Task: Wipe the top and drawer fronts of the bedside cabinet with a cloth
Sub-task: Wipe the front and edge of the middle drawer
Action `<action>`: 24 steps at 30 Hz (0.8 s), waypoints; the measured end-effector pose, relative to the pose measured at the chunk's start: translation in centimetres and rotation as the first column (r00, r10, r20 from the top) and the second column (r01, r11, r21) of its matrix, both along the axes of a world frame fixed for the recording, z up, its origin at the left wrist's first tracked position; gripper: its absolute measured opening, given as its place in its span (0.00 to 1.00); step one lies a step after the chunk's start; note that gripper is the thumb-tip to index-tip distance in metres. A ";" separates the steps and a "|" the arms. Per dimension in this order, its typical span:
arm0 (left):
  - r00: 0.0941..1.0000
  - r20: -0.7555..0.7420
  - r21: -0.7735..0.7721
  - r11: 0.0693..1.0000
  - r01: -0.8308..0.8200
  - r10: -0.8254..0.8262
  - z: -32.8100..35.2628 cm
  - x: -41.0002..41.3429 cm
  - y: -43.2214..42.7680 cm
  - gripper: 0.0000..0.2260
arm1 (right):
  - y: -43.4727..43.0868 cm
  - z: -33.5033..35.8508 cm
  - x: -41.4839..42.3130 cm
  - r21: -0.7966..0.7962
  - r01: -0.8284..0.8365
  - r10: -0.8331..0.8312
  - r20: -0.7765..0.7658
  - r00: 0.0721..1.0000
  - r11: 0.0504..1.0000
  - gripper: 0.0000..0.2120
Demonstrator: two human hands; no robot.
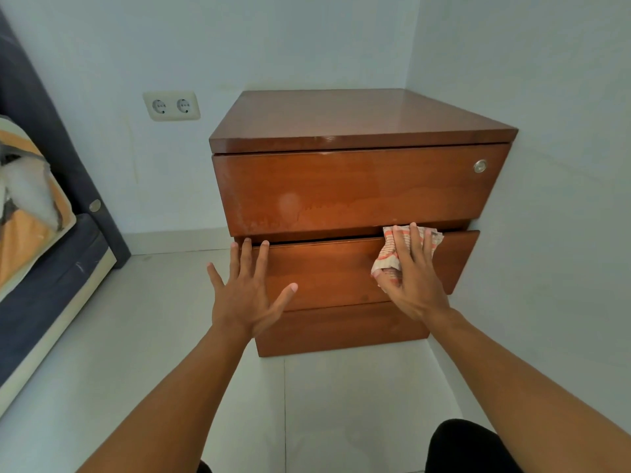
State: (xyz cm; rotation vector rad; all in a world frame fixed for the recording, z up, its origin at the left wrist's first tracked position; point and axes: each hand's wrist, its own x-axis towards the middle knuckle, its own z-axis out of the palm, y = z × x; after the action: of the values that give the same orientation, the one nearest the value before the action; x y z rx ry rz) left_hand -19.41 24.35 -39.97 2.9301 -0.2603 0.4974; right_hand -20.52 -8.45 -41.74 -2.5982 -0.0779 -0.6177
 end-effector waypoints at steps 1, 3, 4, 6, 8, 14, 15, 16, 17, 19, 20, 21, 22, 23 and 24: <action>1.000 0.003 -0.005 1.000 0.002 -0.002 0.0 0.1 0.0 0.45 | -0.1 0.0 0.1 0.004 -0.012 0.012 -0.002 1.000 1.000 0.46; 1.000 0.000 -0.009 1.000 0.003 -0.003 0.0 0.3 -0.1 0.45 | -0.4 -0.2 0.3 0.011 -0.034 0.034 -0.012 0.999 0.999 0.44; 1.000 0.002 -0.009 1.000 0.001 -0.001 0.0 0.4 -0.2 0.45 | -0.4 -0.3 0.3 0.015 -0.033 0.033 -0.011 0.999 0.999 0.42; 1.000 0.010 -0.001 1.000 -0.004 0.004 -0.1 0.4 -0.3 0.45 | -0.3 -0.5 0.6 0.033 0.001 -0.001 0.014 1.000 0.999 0.37; 1.000 0.020 0.003 1.000 -0.006 0.006 -0.3 0.4 -0.2 0.45 | 0.4 -0.9 1.0 0.049 0.050 -0.053 0.056 0.997 0.998 0.36; 0.999 0.043 0.009 1.000 0.005 -0.006 -0.8 0.6 0.2 0.44 | 1.0 -2.5 2.6 -0.068 0.210 -0.196 0.163 0.967 0.975 0.32; 0.999 0.045 0.007 1.000 0.004 -0.004 -0.9 0.6 0.2 0.44 | 0.8 -2.7 2.7 -0.104 0.217 -0.197 0.180 0.964 0.970 0.32; 0.999 0.049 0.004 1.000 0.002 -0.002 -1.1 0.6 0.2 0.44 | 0.5 -2.8 2.9 -0.135 0.219 -0.191 0.193 0.962 0.966 0.32; 0.999 0.054 -0.001 1.000 0.001 -0.001 -1.2 0.6 0.1 0.44 | 0.1 -3.0 3.0 -0.146 0.221 -0.190 0.201 0.961 0.964 0.32; 0.998 0.061 -0.006 1.000 -0.002 0.003 -1.4 0.7 0.1 0.44 | -1.1 -3.1 3.0 -0.077 0.254 -0.235 0.200 0.951 0.964 0.31; 0.998 0.064 -0.009 1.000 -0.004 0.005 -1.5 0.8 0.1 0.44 | -2.0 -3.0 3.0 -0.023 0.280 -0.270 0.192 0.943 0.960 0.30; 0.998 0.068 -0.013 1.000 -0.005 0.006 -1.5 0.8 0.0 0.44 | -3.0 -2.9 2.9 0.014 0.301 -0.298 0.186 0.936 0.954 0.31; 0.997 0.072 -0.015 1.000 -0.005 0.006 -1.6 0.9 0.0 0.44 | -4.2 -2.8 2.9 0.021 0.314 -0.312 0.185 0.932 0.949 0.31; 0.997 0.076 -0.017 1.000 -0.006 0.008 -1.7 0.9 -0.1 0.44 | -5.3 -2.8 2.8 0.008 0.316 -0.312 0.188 0.931 0.949 0.32; 0.997 0.079 -0.021 1.000 -0.008 0.010 -1.8 0.9 -0.1 0.44 | -6.2 -2.7 2.8 -0.008 0.311 -0.304 0.188 0.934 0.950 0.32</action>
State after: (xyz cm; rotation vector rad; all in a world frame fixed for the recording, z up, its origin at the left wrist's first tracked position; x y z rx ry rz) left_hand -18.49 24.21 -41.82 2.8967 -0.2499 0.6152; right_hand -17.76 -14.67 -44.42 -2.6028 0.2671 -0.9765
